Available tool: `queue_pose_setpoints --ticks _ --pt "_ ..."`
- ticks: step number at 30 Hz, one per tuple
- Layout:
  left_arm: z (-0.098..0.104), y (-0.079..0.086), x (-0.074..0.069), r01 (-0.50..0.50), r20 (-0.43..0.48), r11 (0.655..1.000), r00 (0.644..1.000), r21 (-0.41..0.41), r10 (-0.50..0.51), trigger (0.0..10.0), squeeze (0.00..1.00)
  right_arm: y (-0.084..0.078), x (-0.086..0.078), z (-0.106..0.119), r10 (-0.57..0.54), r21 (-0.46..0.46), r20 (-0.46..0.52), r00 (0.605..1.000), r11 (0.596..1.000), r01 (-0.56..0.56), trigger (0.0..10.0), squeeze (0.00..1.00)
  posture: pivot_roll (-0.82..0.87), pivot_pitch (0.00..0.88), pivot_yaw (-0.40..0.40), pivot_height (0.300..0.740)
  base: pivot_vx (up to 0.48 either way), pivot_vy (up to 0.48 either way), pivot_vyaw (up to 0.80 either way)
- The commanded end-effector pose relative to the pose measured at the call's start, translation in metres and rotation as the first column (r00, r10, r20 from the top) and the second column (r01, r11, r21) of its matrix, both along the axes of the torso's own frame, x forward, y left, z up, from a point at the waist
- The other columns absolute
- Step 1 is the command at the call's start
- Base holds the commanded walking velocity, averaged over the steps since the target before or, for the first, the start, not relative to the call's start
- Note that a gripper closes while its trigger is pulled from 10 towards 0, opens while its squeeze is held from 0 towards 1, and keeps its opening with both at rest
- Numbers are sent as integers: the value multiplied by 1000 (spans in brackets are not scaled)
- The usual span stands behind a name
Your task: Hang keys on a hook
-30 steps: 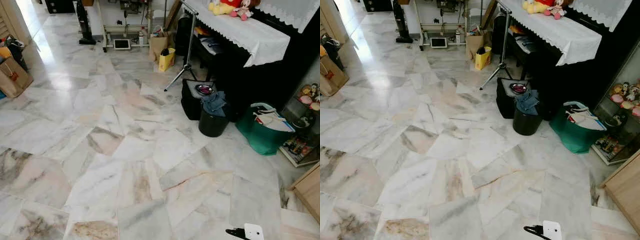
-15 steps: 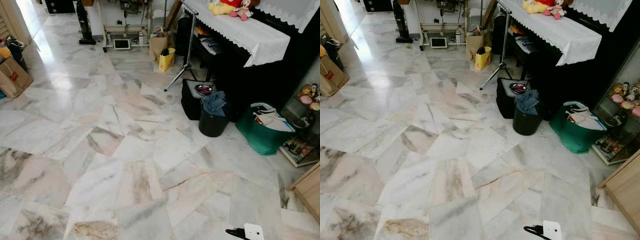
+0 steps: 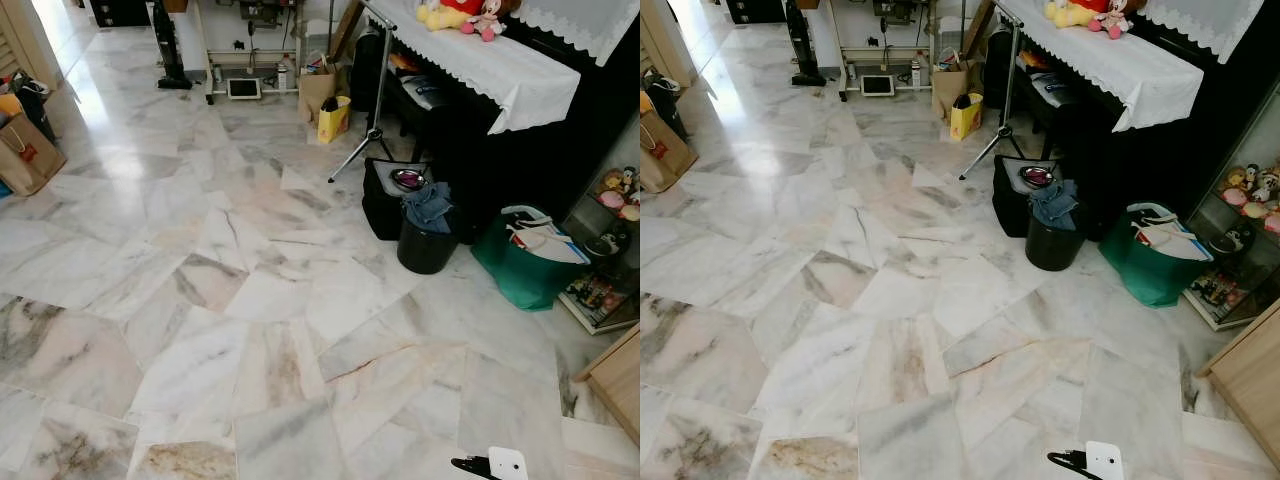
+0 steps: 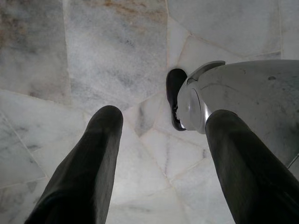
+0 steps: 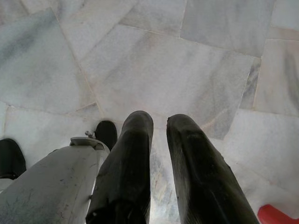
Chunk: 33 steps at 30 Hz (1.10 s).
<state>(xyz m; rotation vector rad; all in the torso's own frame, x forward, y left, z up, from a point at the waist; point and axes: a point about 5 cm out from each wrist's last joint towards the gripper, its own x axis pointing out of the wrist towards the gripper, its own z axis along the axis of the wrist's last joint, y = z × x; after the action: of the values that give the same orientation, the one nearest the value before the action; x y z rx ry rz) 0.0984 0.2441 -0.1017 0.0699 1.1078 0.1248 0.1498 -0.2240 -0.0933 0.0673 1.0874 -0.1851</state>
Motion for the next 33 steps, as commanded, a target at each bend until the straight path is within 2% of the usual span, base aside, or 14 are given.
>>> queue_pose_setpoints --ticks 1,4,5,6,10,13,26,28,31,33 --pt "15 -46 74 -42 139 989 988 -140 62 10000 0 29 38 13 109 120 157 982 984 -128 10000 0 27 0 -80 740 0 0 0" --pt "15 -45 74 -46 138 989 988 -142 66 10000 0 30 38 13 117 120 156 981 983 -136 10000 0 28 0 -78 740 0 0 0" --pt "18 -46 81 13 146 995 989 -97 1 10000 0 30 40 14 99 128 169 981 984 -122 10000 0 51 0 -83 740 0 0 0" --pt "18 -46 83 31 148 996 989 -83 -18 10000 0 29 41 15 94 131 173 980 984 -117 10000 0 51 0 -83 740 0 0 0" --pt "19 -46 84 57 131 996 990 -70 -47 10000 0 30 41 15 91 137 173 981 984 -115 10000 0 55 0 -82 740 0 0 0" --pt "29 -33 100 47 161 999 986 3 -46 10000 0 32 40 14 111 149 161 981 980 -135 10000 0 64 0 -89 740 0 0 0" --pt "28 -32 100 15 140 1000 990 8 -16 10000 0 31 39 13 98 153 159 982 981 -123 10000 0 65 0 -88 740 0 0 0" --pt "28 -32 100 17 138 1000 990 4 -18 10000 0 31 38 12 76 164 148 986 981 -100 10000 0 66 0 -88 740 0 0 -631" --pt "29 -34 101 -3 173 1000 985 -30 8 10000 0 30 38 13 118 143 144 982 980 -139 10000 0 64 0 -88 740 0 0 -792" --pt "29 -34 101 13 170 1000 985 -28 -8 10000 0 30 38 13 105 152 142 984 980 -127 10000 0 63 0 -89 740 0 0 -788"
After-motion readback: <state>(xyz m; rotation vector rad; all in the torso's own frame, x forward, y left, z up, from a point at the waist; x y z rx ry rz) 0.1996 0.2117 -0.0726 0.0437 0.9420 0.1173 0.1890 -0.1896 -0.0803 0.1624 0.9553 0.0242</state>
